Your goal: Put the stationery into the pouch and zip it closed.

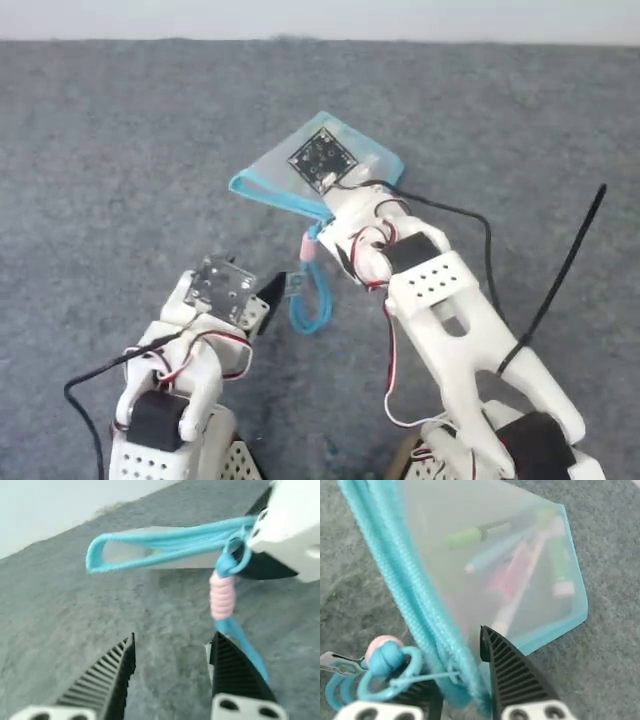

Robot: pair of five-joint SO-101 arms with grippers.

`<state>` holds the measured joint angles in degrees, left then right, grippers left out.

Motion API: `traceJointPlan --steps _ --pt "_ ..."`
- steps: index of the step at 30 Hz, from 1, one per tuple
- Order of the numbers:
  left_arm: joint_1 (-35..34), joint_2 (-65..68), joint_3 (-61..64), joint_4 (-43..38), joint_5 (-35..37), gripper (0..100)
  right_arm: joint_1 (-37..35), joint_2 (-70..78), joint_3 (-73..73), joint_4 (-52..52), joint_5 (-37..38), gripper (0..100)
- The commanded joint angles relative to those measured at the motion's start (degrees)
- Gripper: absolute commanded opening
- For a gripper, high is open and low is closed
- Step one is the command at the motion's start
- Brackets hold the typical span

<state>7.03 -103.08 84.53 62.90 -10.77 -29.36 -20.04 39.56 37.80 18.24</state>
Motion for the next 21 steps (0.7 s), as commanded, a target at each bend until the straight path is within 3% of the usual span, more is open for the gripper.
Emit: traceJointPlan --steps 1,7,21 --pt "2.6 -0.8 1.9 -4.0 -0.4 23 -2.8 0.0 -1.9 3.3 -1.4 0.6" --pt "6.9 -0.8 5.6 -5.5 -0.3 23 -8.4 -6.7 0.0 9.0 -1.7 0.6" --pt "7.1 -1.1 5.5 -5.9 1.6 23 -13.1 -27.5 15.1 9.4 -1.3 0.6"
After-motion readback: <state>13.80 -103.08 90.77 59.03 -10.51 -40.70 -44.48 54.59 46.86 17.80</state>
